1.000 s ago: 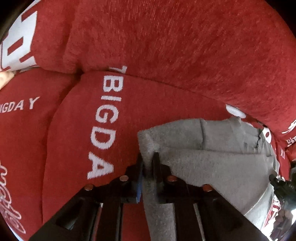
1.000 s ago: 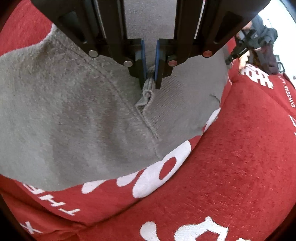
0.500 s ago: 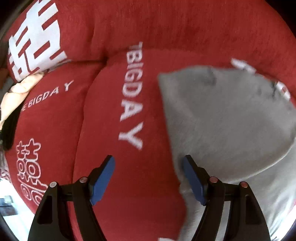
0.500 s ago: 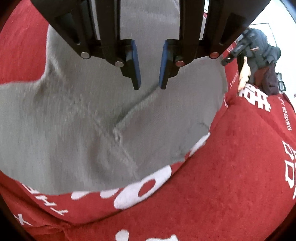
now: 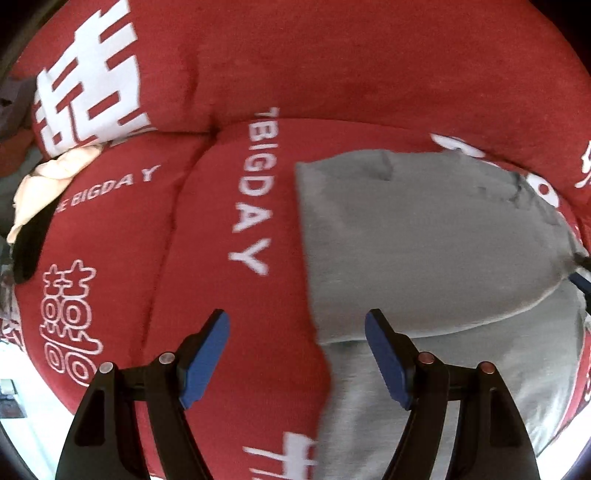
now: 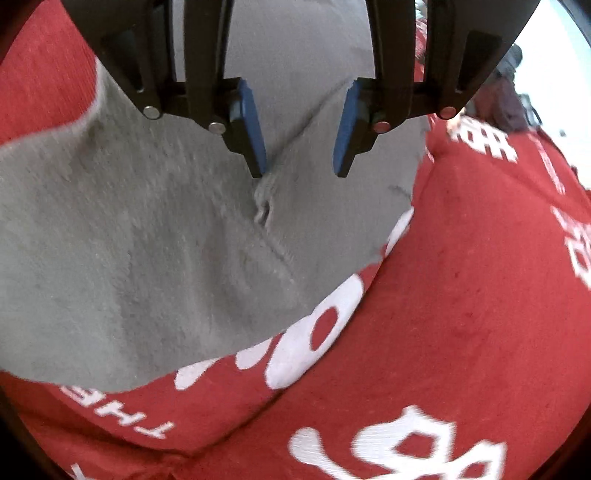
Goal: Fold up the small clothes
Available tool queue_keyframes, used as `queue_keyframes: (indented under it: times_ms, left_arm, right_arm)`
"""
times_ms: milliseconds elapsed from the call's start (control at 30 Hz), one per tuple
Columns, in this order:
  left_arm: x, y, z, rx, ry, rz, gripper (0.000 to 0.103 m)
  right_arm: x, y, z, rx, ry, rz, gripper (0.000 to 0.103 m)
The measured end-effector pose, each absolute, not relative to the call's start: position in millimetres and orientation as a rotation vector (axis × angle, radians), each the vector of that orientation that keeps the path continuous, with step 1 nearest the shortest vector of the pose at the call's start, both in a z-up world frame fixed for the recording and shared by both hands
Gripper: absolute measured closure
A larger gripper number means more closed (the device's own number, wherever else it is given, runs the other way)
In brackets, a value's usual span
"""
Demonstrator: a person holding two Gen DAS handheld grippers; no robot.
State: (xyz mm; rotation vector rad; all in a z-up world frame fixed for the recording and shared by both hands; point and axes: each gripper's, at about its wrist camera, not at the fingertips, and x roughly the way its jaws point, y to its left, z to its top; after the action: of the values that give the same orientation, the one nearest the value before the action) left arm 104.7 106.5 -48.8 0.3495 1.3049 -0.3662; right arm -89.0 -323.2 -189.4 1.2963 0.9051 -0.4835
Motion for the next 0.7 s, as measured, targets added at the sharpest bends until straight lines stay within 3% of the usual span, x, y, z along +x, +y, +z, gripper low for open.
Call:
queue_keyframes:
  times_ms: [33, 333, 400, 467, 500, 533, 567, 600, 633, 667, 700]
  left_arm:
    - [101.0, 101.8, -48.3, 0.348, 1.306, -0.376, 0.027]
    - [63.4, 62.8, -52.7, 0.381, 1.338, -0.454, 0.027]
    - [53.3, 52.6, -49.4, 0.404, 1.338, -0.479, 0.027]
    - [45.3, 44.2, -46.3, 0.400, 1.338, -0.495, 0.027]
    - [42.3, 39.5, -45.2, 0.394, 1.337, -0.500, 0.027]
    - [39.8, 35.4, -44.7, 0.387, 1.336, -0.501, 0.027]
    - [37.6, 30.3, -44.5, 0.376, 1.338, -0.499, 0.027]
    - [36.8, 27.6, -45.0, 0.366, 1.342, -0.500, 0.027]
    - [35.8, 23.8, -45.3, 0.355, 1.348, -0.504, 0.027]
    - [34.1, 19.6, -45.4, 0.350, 1.350, -0.509, 0.027]
    - [31.9, 15.4, -44.7, 0.353, 1.348, -0.517, 0.027]
  right_arm:
    - [-89.2, -322.7, -189.4, 1.291, 0.914, -0.489, 0.094]
    - [-114.9, -321.6, -190.0, 1.227, 0.964, -0.507, 0.098]
    - [-116.6, -322.4, -183.4, 1.238, 0.933, -0.473, 0.089]
    - [-114.6, -324.3, -181.2, 1.277, 0.899, -0.427, 0.063]
    - [-112.2, -325.5, -180.6, 1.279, 0.894, -0.430, 0.033]
    - [-108.6, -327.0, -181.4, 1.282, 0.884, -0.429, 0.032]
    - [-103.6, -328.9, -184.6, 1.292, 0.881, -0.420, 0.033]
    - [-99.8, -330.7, -188.2, 1.300, 0.885, -0.426, 0.043]
    - [-96.9, -332.7, -192.8, 1.312, 0.891, -0.439, 0.070]
    - [-95.8, -334.5, -197.8, 1.329, 0.903, -0.454, 0.086]
    - [-98.2, -335.7, -200.3, 1.352, 0.904, -0.459, 0.096]
